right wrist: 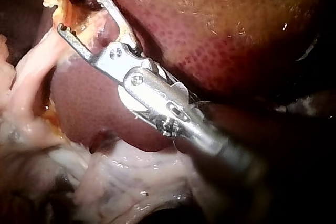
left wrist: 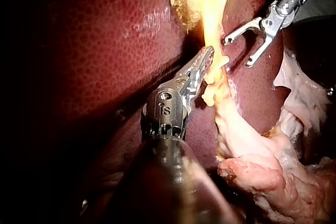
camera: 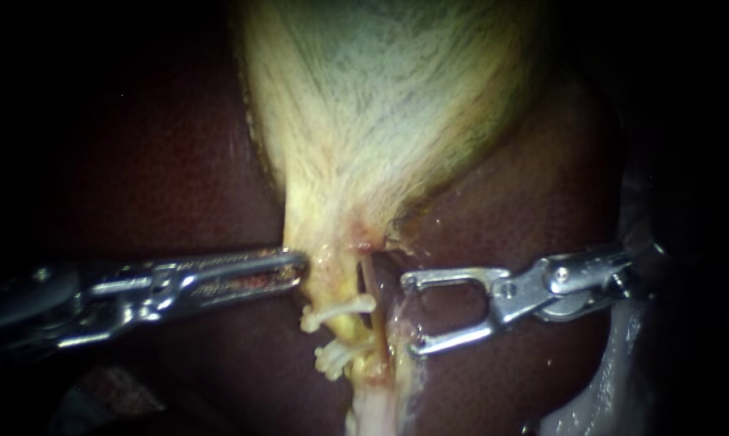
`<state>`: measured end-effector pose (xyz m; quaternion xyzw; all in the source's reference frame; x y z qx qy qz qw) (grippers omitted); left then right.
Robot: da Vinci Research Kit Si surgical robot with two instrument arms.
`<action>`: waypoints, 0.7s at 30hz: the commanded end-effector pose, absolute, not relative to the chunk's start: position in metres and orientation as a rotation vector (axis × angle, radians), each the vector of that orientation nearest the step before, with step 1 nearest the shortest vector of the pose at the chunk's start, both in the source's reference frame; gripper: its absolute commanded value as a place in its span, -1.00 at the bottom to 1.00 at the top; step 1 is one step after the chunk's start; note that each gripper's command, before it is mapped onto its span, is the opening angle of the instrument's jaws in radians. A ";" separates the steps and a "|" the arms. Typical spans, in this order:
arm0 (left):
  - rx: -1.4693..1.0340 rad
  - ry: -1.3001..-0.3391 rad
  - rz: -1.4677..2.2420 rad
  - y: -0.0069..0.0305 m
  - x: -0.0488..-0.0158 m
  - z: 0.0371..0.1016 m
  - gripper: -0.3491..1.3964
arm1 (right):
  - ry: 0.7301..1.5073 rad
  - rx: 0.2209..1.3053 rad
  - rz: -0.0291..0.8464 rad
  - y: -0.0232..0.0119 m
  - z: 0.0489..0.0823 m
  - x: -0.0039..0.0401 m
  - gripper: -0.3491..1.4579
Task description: Going back third clip left tube
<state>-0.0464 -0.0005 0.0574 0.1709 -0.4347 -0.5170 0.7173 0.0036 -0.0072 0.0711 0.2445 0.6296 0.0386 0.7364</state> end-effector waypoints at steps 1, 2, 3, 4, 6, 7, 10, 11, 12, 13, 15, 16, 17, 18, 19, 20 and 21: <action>0.378 -0.961 -1.144 -0.0005 -0.0464 0.0574 -1.00 | 1.385 0.532 0.077 -0.0071 0.0708 0.0035 0.05; 0.379 -0.961 -1.144 -0.0005 -0.0464 0.0574 -1.00 | 1.388 0.524 0.071 -0.0069 0.0705 0.0033 0.05; 0.376 -0.961 -1.146 -0.0005 -0.0464 0.0575 -1.00 | 1.391 0.517 0.062 -0.0068 0.0702 0.0032 0.05; 0.376 -0.961 -1.146 -0.0005 -0.0464 0.0575 -1.00 | 1.392 0.515 0.058 -0.0067 0.0699 0.0031 0.05; 0.375 -0.961 -1.146 -0.0004 -0.0465 0.0576 -1.00 | 1.398 0.501 0.042 -0.0064 0.0693 0.0031 0.05; 0.375 -0.960 -1.146 -0.0004 -0.0465 0.0576 -1.00 | 1.399 0.498 0.038 -0.0063 0.0691 0.0031 0.05; 0.375 -0.960 -1.147 -0.0002 -0.0466 0.0580 -1.00 | 1.404 0.482 0.025 -0.0059 0.0685 0.0030 0.05; 0.374 -0.960 -1.147 -0.0001 -0.0466 0.0581 -1.00 | 1.404 0.483 0.025 -0.0058 0.0683 0.0029 0.05; 0.374 -0.960 -1.147 0.0000 -0.0467 0.0584 -1.00 | 1.406 0.479 0.021 -0.0058 0.0682 0.0029 0.05; 0.371 -0.960 -1.149 0.0001 -0.0467 0.0586 -1.00 | 1.405 0.478 0.022 -0.0058 0.0681 0.0028 0.05; 0.369 -0.960 -1.149 0.0002 -0.0467 0.0593 -1.00 | 1.405 0.478 0.022 -0.0058 0.0681 0.0027 0.05; 0.368 -0.960 -1.149 0.0003 -0.0468 0.0597 -1.00 | 1.405 0.478 0.022 -0.0058 0.0681 0.0026 0.05; 0.367 -0.960 -1.148 0.0003 -0.0469 0.0600 -1.00 | 1.405 0.478 0.022 -0.0058 0.0681 0.0026 0.05; 0.366 -0.964 -1.149 0.0003 -0.0470 0.0603 -1.00 | 1.405 0.478 0.022 -0.0058 0.0681 0.0026 0.05; 0.364 -0.961 -1.148 0.0003 -0.0472 0.0607 -1.00 | 1.405 0.478 0.022 -0.0058 0.0680 0.0026 0.05; 0.363 -0.955 -1.147 0.0002 -0.0474 0.0610 -1.00 | 1.405 0.478 0.022 -0.0058 0.0680 0.0026 0.05; 0.361 -0.952 -1.147 0.0002 -0.0476 0.0613 -1.00 | 1.405 0.478 0.022 -0.0058 0.0680 0.0026 0.05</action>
